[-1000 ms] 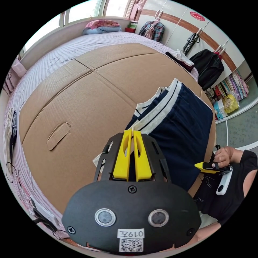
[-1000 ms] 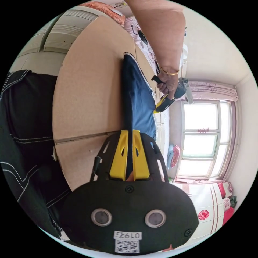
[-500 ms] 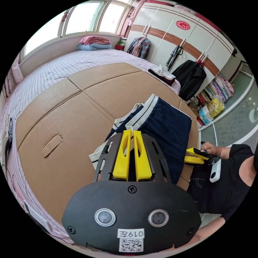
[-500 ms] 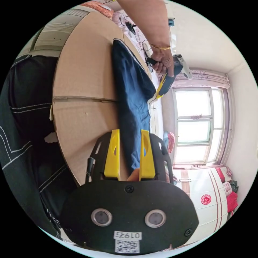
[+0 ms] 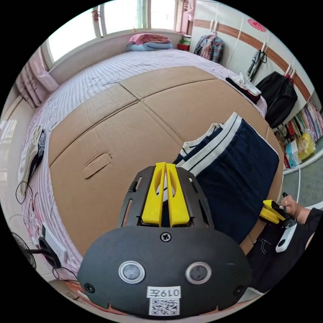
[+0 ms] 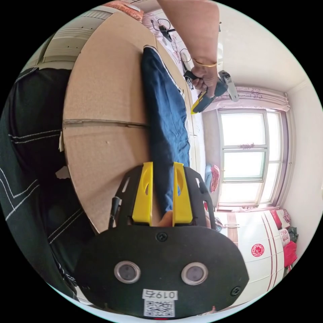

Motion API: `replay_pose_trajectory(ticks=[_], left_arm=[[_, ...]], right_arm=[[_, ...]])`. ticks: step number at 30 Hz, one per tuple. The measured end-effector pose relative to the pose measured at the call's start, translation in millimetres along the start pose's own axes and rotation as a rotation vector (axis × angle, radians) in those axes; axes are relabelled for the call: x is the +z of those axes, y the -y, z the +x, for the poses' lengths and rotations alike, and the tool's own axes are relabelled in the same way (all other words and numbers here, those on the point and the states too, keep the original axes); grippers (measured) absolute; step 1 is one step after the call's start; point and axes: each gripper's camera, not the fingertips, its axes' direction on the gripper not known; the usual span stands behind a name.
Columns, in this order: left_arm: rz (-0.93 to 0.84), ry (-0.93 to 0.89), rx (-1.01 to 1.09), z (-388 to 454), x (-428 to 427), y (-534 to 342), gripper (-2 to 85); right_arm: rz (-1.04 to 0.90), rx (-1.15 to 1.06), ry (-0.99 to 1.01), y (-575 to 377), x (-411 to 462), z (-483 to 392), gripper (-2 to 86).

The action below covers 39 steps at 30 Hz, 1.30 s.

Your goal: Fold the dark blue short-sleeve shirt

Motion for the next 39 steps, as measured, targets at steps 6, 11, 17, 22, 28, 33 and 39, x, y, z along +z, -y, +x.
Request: replay_pose_trajectory(ticks=[6,11,17,22,28,33,39], left_arm=[[-0.028,-0.133,-0.136,-67.1,-2.7,-37.7,5.7],[-0.012,-0.236,-0.246,-104.9,2.9,-57.8,8.2],[-0.043,-0.153,-0.277,-114.6,9.7,-60.8,7.0],[-0.047,-0.196,-0.233,-114.1,13.9,-60.2,3.8],[-0.009,-0.155,-0.255,-116.6,9.0,-59.9,2.2],[-0.036,-0.102,-0.271,-106.6,15.2,-54.6,2.6],[0.064,-0.114,-0.403,-115.4,-4.8,-63.2,5.3]], right_arm=[[0.004,0.016,0.016,-0.6,0.7,1.6,9.1],[-0.008,0.009,0.005,3.8,2.1,-1.3,9.2],[-0.016,-0.009,0.000,6.6,2.0,-3.9,9.3],[-0.021,-0.019,-0.014,9.1,2.1,-8.2,8.8],[-0.028,-0.041,-0.017,10.0,2.4,-17.0,6.1],[-0.027,-0.046,-0.017,9.6,2.0,-18.2,5.2],[-0.025,-0.024,-0.032,7.9,0.1,-19.8,5.5]])
